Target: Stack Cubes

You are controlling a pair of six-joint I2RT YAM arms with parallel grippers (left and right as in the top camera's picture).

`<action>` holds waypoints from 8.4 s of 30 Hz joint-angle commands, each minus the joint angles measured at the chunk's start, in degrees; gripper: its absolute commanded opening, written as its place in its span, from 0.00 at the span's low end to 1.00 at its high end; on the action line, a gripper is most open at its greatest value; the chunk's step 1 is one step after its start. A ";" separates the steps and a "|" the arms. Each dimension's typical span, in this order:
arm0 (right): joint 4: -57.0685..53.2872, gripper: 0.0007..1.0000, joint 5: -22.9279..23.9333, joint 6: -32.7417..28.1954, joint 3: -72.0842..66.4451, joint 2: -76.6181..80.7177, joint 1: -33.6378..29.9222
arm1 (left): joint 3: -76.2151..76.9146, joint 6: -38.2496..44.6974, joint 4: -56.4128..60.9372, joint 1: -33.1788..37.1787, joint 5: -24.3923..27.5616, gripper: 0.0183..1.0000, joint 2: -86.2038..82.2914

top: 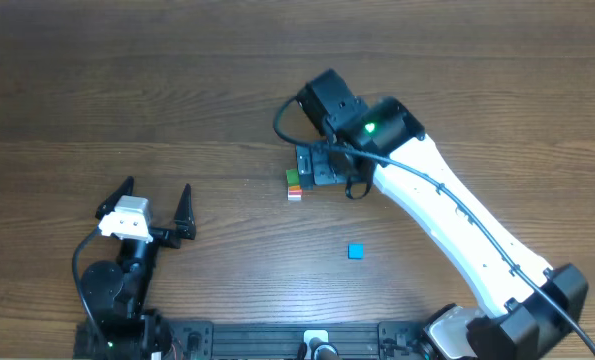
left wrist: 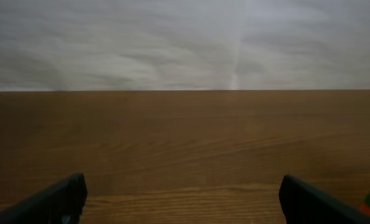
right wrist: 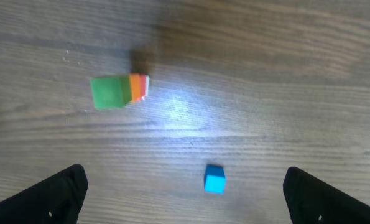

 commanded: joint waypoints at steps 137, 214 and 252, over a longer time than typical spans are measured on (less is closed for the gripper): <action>3.34 0.01 -1.84 2.01 11.45 17.88 6.12 | -0.28 0.83 -0.02 -0.22 0.52 1.00 -0.42; 3.43 0.27 -2.32 2.01 11.43 22.60 6.12 | -0.28 0.83 -0.04 -0.22 0.52 1.00 -0.39; 4.68 0.99 4.22 -12.81 27.85 19.10 -11.41 | -0.28 0.83 -0.02 -0.22 0.52 1.00 -0.42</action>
